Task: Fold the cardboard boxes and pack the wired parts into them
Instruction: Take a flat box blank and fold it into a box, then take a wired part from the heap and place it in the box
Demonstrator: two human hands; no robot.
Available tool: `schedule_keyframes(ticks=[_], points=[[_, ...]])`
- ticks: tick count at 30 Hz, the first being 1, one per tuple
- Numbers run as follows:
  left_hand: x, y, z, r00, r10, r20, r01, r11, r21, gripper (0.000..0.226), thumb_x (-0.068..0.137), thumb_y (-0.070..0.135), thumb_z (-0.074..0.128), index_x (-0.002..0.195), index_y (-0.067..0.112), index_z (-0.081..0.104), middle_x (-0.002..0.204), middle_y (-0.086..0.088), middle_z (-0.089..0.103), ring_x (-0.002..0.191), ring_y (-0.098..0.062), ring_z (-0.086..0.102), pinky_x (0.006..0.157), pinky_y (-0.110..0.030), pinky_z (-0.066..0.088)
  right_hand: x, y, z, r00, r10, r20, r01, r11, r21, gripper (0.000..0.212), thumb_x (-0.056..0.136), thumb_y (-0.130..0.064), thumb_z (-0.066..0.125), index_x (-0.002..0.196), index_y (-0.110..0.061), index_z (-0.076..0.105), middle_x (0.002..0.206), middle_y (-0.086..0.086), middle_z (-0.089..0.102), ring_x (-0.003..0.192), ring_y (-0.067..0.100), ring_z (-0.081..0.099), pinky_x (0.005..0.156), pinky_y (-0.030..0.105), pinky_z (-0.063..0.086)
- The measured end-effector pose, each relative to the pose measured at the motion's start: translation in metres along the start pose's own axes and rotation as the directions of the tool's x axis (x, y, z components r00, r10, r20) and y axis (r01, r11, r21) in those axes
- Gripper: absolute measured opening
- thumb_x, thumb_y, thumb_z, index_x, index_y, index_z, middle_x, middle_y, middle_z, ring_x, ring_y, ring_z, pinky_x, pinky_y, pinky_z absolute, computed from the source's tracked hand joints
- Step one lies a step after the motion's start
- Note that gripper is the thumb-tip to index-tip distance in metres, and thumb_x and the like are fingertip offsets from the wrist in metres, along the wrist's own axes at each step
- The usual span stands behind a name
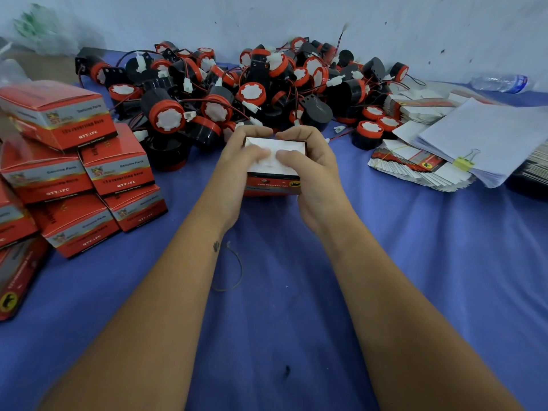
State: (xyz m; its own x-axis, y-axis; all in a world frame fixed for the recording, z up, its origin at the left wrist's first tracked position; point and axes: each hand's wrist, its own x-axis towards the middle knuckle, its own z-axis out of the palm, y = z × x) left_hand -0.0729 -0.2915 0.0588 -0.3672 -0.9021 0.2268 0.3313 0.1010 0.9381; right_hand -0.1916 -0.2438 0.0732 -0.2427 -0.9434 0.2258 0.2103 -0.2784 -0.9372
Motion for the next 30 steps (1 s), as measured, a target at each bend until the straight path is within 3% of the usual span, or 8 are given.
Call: schedule_keyframes(ticks=[5, 9, 14, 18, 20, 22, 26, 30], points=[[0.003, 0.002, -0.006, 0.999, 0.002, -0.054, -0.005, 0.998, -0.064, 0.037, 0.074, 0.007, 0.053, 0.102, 0.021, 0.071, 0.101, -0.005, 0.069, 0.087, -0.016, 0.070, 0.069, -0.028, 0.056, 0.004, -0.005, -0.005, 1.000, 0.002, -0.011, -0.005, 0.956, -0.293, 0.023, 0.093, -0.006, 0.061, 0.111, -0.018, 0.061, 0.111, 0.003, 0.064, 0.096, 0.013, 0.062, 0.077, 0.025, 0.054], [0.001, 0.001, -0.002, 0.993, 0.032, -0.110, -0.030, 0.999, 0.022, 0.040, 0.070, 0.003, 0.054, 0.098, 0.025, 0.071, 0.093, 0.001, 0.069, 0.081, -0.011, 0.069, 0.066, -0.026, 0.055, 0.005, -0.007, -0.008, 0.996, -0.086, -0.011, 0.070, 0.871, -0.487, 0.018, 0.089, -0.006, 0.067, 0.103, -0.016, 0.065, 0.099, -0.003, 0.067, 0.093, 0.013, 0.064, 0.080, 0.029, 0.056], [-0.003, 0.003, 0.002, 0.988, 0.086, -0.129, -0.069, 0.989, 0.134, 0.035, 0.070, 0.005, 0.056, 0.095, 0.025, 0.070, 0.098, 0.002, 0.069, 0.086, -0.007, 0.068, 0.067, -0.022, 0.054, 0.002, -0.006, -0.004, 0.985, -0.169, -0.044, 0.121, 0.842, -0.525, 0.014, 0.087, -0.009, 0.069, 0.095, -0.020, 0.067, 0.088, -0.013, 0.066, 0.083, 0.003, 0.062, 0.070, 0.021, 0.054], [-0.002, 0.003, 0.004, 0.993, 0.045, -0.106, -0.029, 0.988, 0.150, 0.032, 0.084, 0.028, 0.049, 0.109, 0.029, 0.069, 0.121, 0.002, 0.066, 0.111, -0.011, 0.062, 0.090, -0.029, 0.053, 0.001, -0.004, 0.000, 0.987, -0.119, -0.112, 0.045, 0.856, -0.515, 0.014, 0.099, -0.028, 0.050, 0.101, -0.024, 0.063, 0.100, -0.003, 0.062, 0.091, 0.010, 0.055, 0.075, 0.026, 0.046], [0.003, 0.001, 0.008, 0.985, -0.063, -0.161, 0.100, 0.968, 0.231, 0.045, 0.084, 0.046, 0.039, 0.118, 0.033, 0.066, 0.133, -0.002, 0.060, 0.128, -0.022, 0.051, 0.109, -0.044, 0.042, 0.002, 0.000, -0.002, 0.977, -0.141, -0.163, -0.012, 0.721, -0.693, 0.022, 0.101, -0.041, 0.036, 0.109, -0.032, 0.055, 0.103, 0.000, 0.060, 0.094, 0.017, 0.053, 0.075, 0.033, 0.041], [0.005, 0.000, 0.011, 0.983, -0.089, -0.158, 0.144, 0.915, 0.377, 0.056, 0.084, 0.054, 0.031, 0.121, 0.029, 0.064, 0.129, -0.004, 0.062, 0.126, -0.026, 0.051, 0.109, -0.050, 0.040, 0.000, 0.002, -0.003, 0.959, -0.164, -0.231, -0.066, 0.661, -0.747, 0.027, 0.100, -0.051, 0.029, 0.106, -0.036, 0.050, 0.095, -0.005, 0.060, 0.086, 0.014, 0.055, 0.068, 0.035, 0.040], [-0.002, 0.000, 0.014, 0.999, 0.015, -0.046, 0.004, 0.922, 0.388, 0.054, 0.087, 0.053, 0.038, 0.136, 0.037, 0.055, 0.140, 0.011, 0.050, 0.126, 0.004, 0.046, 0.104, -0.018, 0.038, 0.001, -0.006, -0.007, 0.937, -0.078, -0.340, -0.113, 0.855, -0.507, 0.024, 0.098, -0.040, 0.042, 0.085, -0.027, 0.058, 0.077, -0.011, 0.061, 0.081, 0.019, 0.060, 0.073, 0.047, 0.051], [-0.002, 0.002, 0.016, 0.986, 0.076, -0.148, -0.038, 0.969, 0.243, 0.051, 0.085, 0.053, 0.050, 0.135, 0.062, 0.040, 0.162, 0.010, 0.019, 0.142, 0.004, 0.019, 0.113, -0.022, 0.025, 0.006, -0.009, -0.010, 0.930, 0.073, -0.359, -0.080, 0.997, -0.006, 0.016, 0.089, -0.011, 0.054, 0.099, -0.021, 0.062, 0.098, 0.004, 0.063, 0.081, 0.016, 0.060, 0.071, 0.039, 0.053]])
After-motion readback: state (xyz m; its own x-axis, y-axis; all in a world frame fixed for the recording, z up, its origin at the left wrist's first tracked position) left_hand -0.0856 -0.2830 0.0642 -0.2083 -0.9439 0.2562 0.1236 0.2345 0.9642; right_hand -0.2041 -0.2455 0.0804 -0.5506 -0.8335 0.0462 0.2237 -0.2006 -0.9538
